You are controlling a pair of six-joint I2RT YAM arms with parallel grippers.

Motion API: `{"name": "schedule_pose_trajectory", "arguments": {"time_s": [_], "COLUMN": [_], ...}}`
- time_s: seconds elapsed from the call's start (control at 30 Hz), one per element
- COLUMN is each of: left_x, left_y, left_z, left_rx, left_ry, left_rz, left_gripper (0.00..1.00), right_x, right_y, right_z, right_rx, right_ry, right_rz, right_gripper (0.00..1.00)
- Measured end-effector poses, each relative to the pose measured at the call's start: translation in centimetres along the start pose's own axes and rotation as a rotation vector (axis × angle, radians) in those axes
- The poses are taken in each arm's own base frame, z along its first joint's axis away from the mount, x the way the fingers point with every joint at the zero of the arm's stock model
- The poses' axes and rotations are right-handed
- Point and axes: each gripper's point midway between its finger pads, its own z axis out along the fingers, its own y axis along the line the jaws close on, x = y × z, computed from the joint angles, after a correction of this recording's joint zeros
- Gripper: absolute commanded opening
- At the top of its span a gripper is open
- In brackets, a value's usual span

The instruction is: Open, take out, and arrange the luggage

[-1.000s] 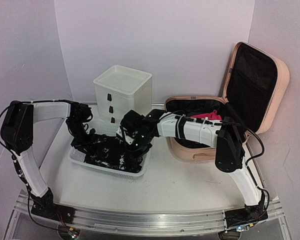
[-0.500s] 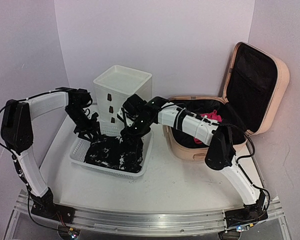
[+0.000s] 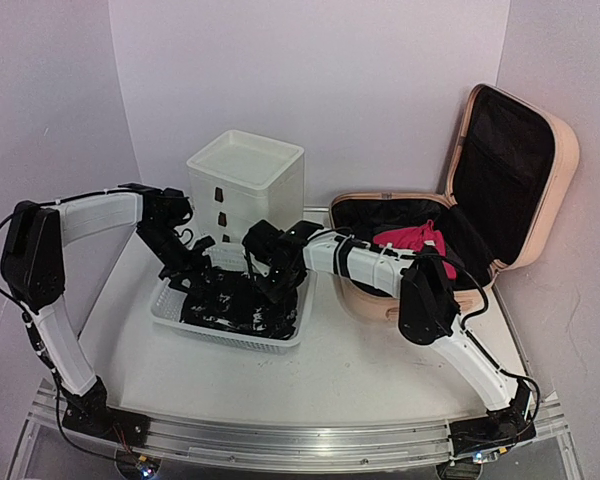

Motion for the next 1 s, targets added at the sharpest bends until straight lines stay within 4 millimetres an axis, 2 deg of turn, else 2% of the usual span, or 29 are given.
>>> {"name": "schedule_pose_trajectory", "arguments": {"time_s": [0.07, 0.17, 0.33, 0.4, 0.63, 0.77, 0.9, 1.0], "left_x": [1.7, 3.3, 3.8, 3.9, 5.8, 5.3, 4.1, 2.2], "left_y": [-1.2, -2.6, -3.0, -2.4, 1.8, 3.3, 3.7, 3.0], "left_z": [0.5, 1.2, 1.5, 1.9, 4.2, 4.7, 4.2, 2.4], "left_rx": [0.022, 0.048, 0.095, 0.094, 0.039, 0.024, -0.023, -0.06], "left_ry": [0.036, 0.073, 0.094, 0.107, 0.178, 0.17, 0.155, 0.088], "left_rz": [0.05, 0.117, 0.151, 0.119, -0.056, -0.131, -0.145, -0.104], "left_gripper": [0.32, 0.24, 0.16, 0.14, 0.14, 0.21, 0.46, 0.64], "right_x": [0.2, 0.4, 0.4, 0.4, 0.5, 0.5, 0.6, 0.7], "right_y": [-0.4, -0.7, -0.8, -0.8, -0.8, -0.9, -0.9, -0.8], "right_z": [-0.2, -0.1, 0.0, 0.0, -0.1, -0.1, -0.1, -0.8], "right_rx": [0.012, 0.014, 0.0, 0.0, -0.005, -0.009, -0.023, -0.053], "right_ry": [0.007, 0.014, 0.017, 0.016, 0.016, 0.018, 0.02, 0.024], "right_rz": [-0.001, -0.002, -0.002, -0.006, -0.007, 0.003, 0.014, 0.015], "right_gripper": [0.47, 0.47, 0.51, 0.51, 0.53, 0.55, 0.66, 0.8]}}
